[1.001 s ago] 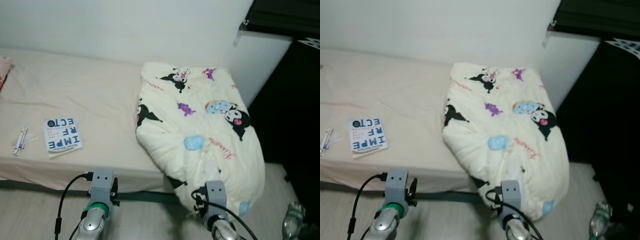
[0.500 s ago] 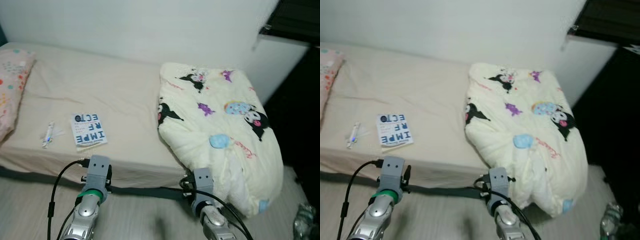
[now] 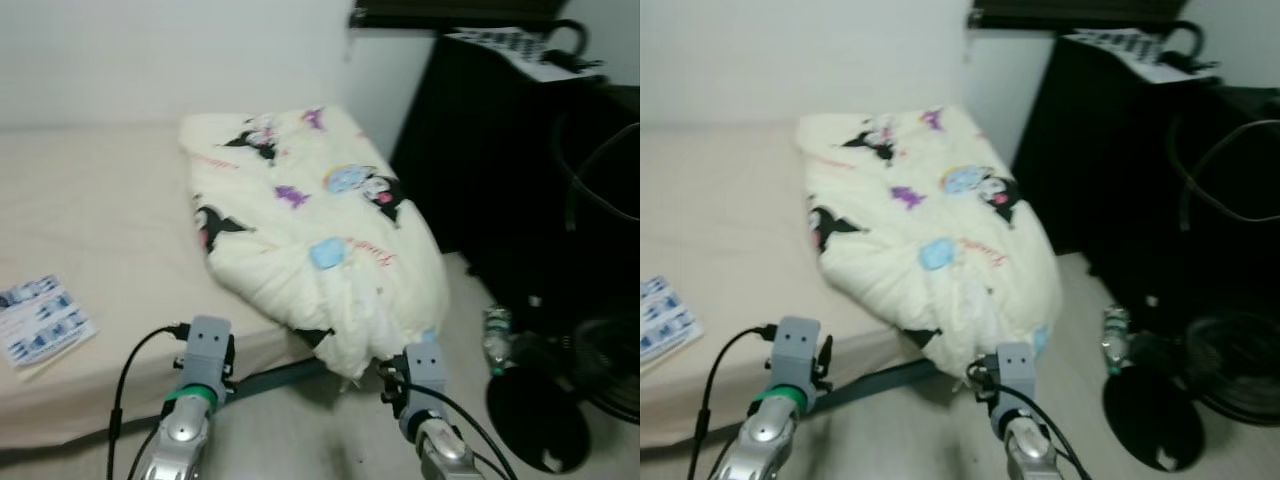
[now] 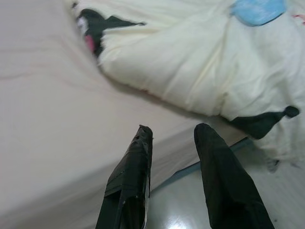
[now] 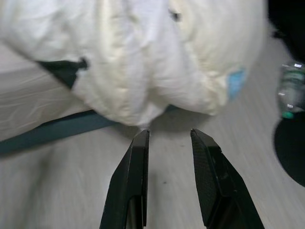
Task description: Clean up the room
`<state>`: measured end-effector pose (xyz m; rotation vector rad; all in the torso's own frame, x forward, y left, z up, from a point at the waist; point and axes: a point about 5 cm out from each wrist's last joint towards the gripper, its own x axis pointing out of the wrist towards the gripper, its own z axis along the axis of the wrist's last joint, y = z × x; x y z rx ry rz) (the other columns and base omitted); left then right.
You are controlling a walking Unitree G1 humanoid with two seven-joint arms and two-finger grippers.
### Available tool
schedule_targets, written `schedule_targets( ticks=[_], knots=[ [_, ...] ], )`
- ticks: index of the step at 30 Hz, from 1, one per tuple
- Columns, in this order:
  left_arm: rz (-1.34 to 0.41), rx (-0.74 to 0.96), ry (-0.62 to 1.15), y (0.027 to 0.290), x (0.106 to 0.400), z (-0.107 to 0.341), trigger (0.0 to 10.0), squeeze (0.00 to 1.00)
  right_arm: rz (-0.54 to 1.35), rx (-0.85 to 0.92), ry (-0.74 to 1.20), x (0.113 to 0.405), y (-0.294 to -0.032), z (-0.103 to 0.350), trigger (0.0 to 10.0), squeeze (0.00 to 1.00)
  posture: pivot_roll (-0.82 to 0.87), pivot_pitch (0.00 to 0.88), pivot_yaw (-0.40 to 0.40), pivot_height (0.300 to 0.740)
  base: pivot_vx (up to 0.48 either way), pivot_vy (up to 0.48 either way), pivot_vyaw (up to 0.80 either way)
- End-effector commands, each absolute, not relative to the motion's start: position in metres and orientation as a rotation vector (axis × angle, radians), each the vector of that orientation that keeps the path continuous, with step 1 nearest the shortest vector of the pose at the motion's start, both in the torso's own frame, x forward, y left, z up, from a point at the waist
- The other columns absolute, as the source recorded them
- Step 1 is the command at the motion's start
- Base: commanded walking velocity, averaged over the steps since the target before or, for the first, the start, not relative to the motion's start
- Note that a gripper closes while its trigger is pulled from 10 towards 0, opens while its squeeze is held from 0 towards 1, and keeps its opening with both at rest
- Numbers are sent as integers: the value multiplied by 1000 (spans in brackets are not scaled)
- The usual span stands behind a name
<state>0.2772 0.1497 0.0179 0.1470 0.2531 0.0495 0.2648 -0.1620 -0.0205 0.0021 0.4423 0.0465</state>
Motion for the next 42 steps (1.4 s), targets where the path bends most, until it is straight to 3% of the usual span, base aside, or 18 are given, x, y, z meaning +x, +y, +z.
schedule_targets(
  ticks=[1,11,31,42],
  knots=[
    [57,155,268,151,272,14,10000,0,51,9,465,259,-161,-26,10000,0,6,26,-15,740,0,0,-800],
    [81,148,211,153,274,25,10000,0,98,26,439,260,-153,-23,10000,0,12,34,-15,740,0,0,0],
    [79,132,187,152,276,32,10000,0,106,32,432,262,-149,-22,10000,0,18,36,-14,740,318,0,0],
    [98,134,187,152,274,32,10000,0,105,48,434,260,-149,-23,10000,0,20,33,-12,740,0,0,0]
  ],
)
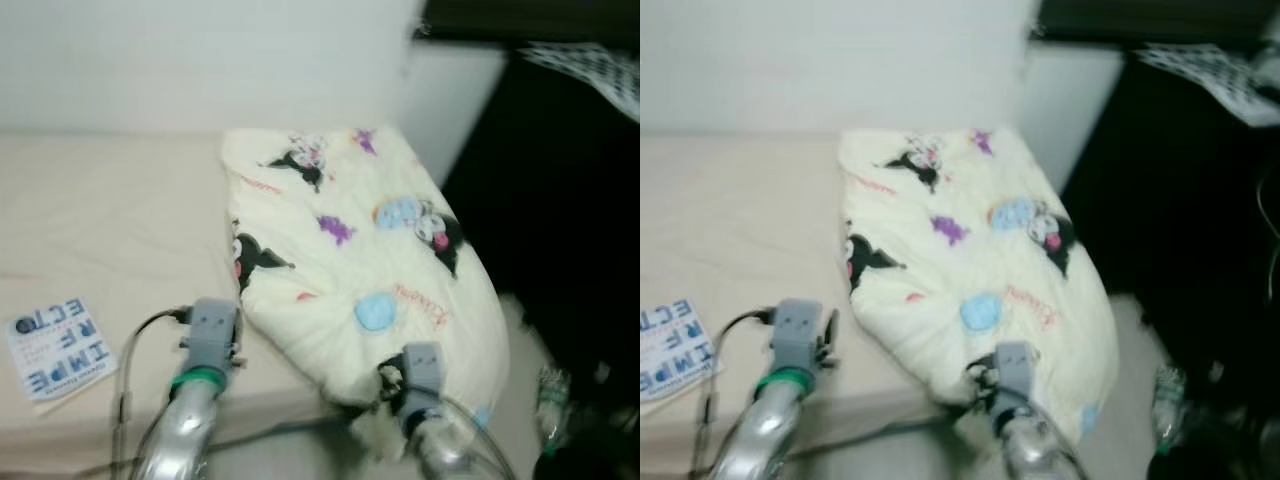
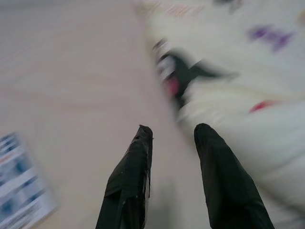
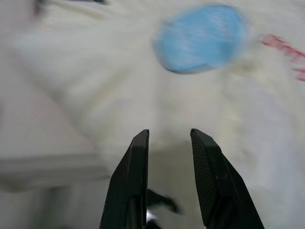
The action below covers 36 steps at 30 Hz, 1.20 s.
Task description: Clean up the room
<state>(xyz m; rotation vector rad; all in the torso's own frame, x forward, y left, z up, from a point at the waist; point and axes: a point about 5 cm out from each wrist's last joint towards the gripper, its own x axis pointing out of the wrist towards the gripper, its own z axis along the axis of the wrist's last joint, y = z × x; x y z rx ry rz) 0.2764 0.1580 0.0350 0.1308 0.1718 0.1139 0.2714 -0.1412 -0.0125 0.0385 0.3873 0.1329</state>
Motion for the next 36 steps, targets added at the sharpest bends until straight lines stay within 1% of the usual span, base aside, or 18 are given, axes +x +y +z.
schedule_targets(
  ticks=[1,12,16,23,27,31,33,36],
  knots=[
    [99,133,190,152,274,31,10000,0,104,55,433,261,-149,-22,10000,0,20,33,-12,740,0,0,0],
    [79,140,199,151,272,30,10000,0,79,83,400,266,-152,-17,10000,0,20,42,-5,740,0,0,0],
    [93,133,218,154,268,26,10000,0,80,98,393,267,-151,-15,10000,0,20,46,-8,720,0,0,0],
    [97,133,223,155,265,24,10000,0,83,100,391,268,-151,-15,10000,0,20,47,-9,700,0,0,0],
    [101,135,229,157,263,22,10000,0,84,104,391,268,-152,-15,10000,0,19,46,-8,675,0,0,0],
    [102,136,229,157,262,22,10000,0,84,105,391,268,-152,-15,10000,0,19,46,-8,666,0,0,0],
    [104,135,230,158,262,23,10000,0,86,107,391,268,-151,-15,10000,0,19,43,-8,651,0,0,0],
    [104,135,229,157,263,23,10000,0,86,108,387,268,-151,-15,10000,0,19,43,-8,641,0,0,0]
  ],
)
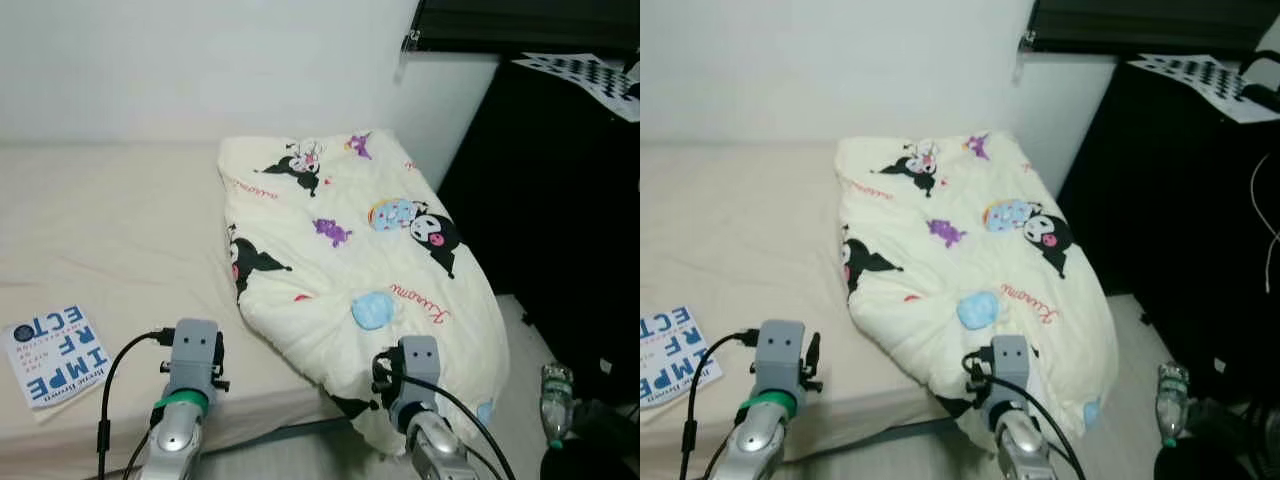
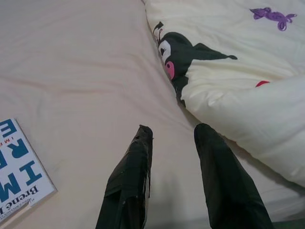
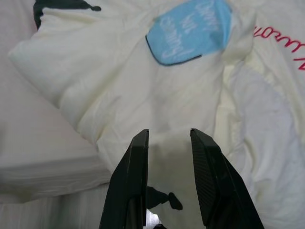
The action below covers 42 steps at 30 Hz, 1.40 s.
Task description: Clean up the room
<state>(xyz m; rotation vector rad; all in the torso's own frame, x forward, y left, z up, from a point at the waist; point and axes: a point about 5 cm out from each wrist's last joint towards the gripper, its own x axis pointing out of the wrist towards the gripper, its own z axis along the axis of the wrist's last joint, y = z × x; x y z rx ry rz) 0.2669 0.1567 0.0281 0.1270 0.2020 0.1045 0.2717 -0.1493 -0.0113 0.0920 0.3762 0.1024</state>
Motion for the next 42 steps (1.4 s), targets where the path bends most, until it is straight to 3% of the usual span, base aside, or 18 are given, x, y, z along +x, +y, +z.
schedule_targets(
  ticks=[1,22,36,37,38,42],
  knots=[
    [104,135,229,157,263,23,10000,0,86,108,387,268,-151,-15,10000,0,19,43,-8,641,0,0,0],
    [125,138,200,163,261,26,10000,0,56,155,289,279,-153,0,10000,0,22,50,-15,606,0,0,0],
    [162,182,156,182,259,32,10000,0,-102,232,315,299,-174,11,10000,0,36,58,-12,606,0,0,0],
    [168,185,150,184,258,33,10000,0,-116,249,305,302,-177,14,7608,0,43,59,-14,606,0,0,0],
    [176,188,143,187,258,35,10000,0,-133,261,295,306,-181,18,471,0,47,62,-15,606,0,0,0],
    [196,195,125,194,256,38,10000,0,-177,285,269,314,-193,27,0,0,58,66,-20,606,0,0,0]
  ],
)
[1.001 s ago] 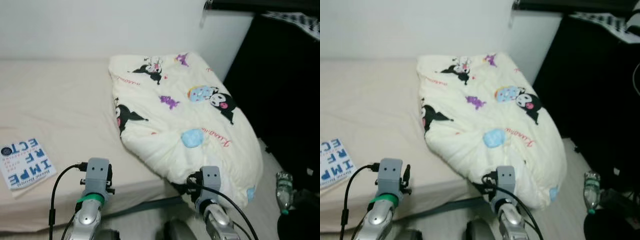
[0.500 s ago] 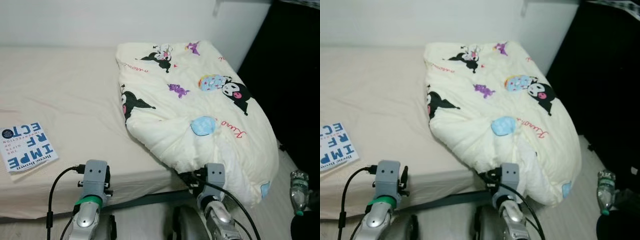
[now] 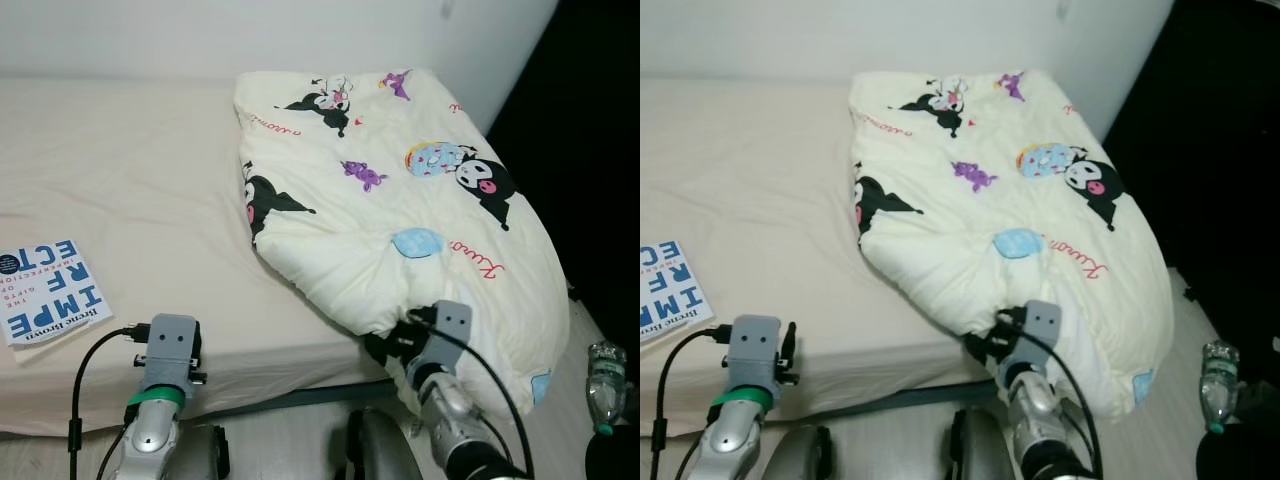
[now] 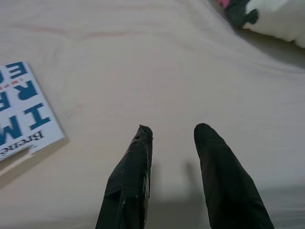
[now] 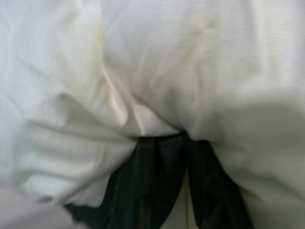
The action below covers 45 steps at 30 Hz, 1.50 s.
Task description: Clean up the room
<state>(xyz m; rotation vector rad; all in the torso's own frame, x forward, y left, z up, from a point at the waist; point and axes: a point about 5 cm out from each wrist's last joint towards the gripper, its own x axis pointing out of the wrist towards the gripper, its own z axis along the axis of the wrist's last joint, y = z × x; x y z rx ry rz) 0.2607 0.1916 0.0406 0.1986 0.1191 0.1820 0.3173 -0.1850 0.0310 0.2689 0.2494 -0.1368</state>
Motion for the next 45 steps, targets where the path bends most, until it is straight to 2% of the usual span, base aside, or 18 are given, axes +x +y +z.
schedule_targets(
  ticks=[1,9,10,11,12,13,14,15,16,17,18,19,22,23,31,37,44,45],
  knots=[
    [200,197,121,195,256,39,10000,0,-187,291,262,315,-196,29,0,0,58,66,-20,606,0,0,0],
    [213,199,106,200,251,41,10000,0,-250,312,211,321,-214,40,0,0,67,72,-31,606,0,0,0],
    [212,200,107,201,249,41,10000,0,-263,320,197,321,-219,43,1725,0,66,73,-34,606,0,0,0],
    [212,200,107,201,249,41,10000,0,-263,320,197,321,-219,43,1725,0,66,73,-34,606,0,0,0],
    [213,201,117,202,246,39,10000,0,-267,325,188,319,-222,42,2863,0,59,75,-33,606,0,0,0],
    [213,201,117,202,246,39,10000,0,-267,325,188,319,-222,42,2863,0,59,75,-33,606,0,0,0],
    [212,202,130,203,242,36,10000,0,-255,321,191,315,-223,38,2118,0,57,78,-29,606,0,0,0],
    [212,202,130,203,242,36,10000,0,-255,321,191,315,-223,38,2118,0,57,78,-29,606,0,0,0],
    [207,201,137,202,240,35,10000,0,-216,292,214,310,-219,32,4000,0,54,80,-27,606,0,0,0],
    [200,200,140,201,239,34,10000,0,-179,260,238,306,-215,26,6510,0,53,81,-26,606,0,0,0],
    [200,200,140,201,239,34,10000,0,-179,260,238,306,-215,26,6510,0,53,81,-26,606,0,0,0],
    [193,199,142,199,238,34,10000,0,-144,230,261,302,-210,21,10000,0,53,81,-26,606,0,0,0],
    [181,198,149,196,235,32,10000,0,-29,171,293,288,-200,8,10000,31,47,88,-25,606,0,0,0],
    [178,197,153,195,234,31,10000,0,9,171,297,283,-196,4,10000,1000,44,91,-23,606,0,0,0],
    [169,196,160,193,231,30,10000,0,84,189,267,270,-193,0,10000,1000,36,102,-21,606,0,0,0],
    [174,192,157,192,229,30,10000,0,149,207,143,262,-214,16,10000,1000,27,105,-30,606,0,0,0],
    [169,191,165,191,226,28,10000,0,219,189,129,258,-223,23,10000,1000,21,104,-27,606,0,0,0],
    [167,192,166,191,226,28,10000,0,246,206,128,256,-224,25,10000,0,22,105,-26,606,0,0,0]
  ],
)
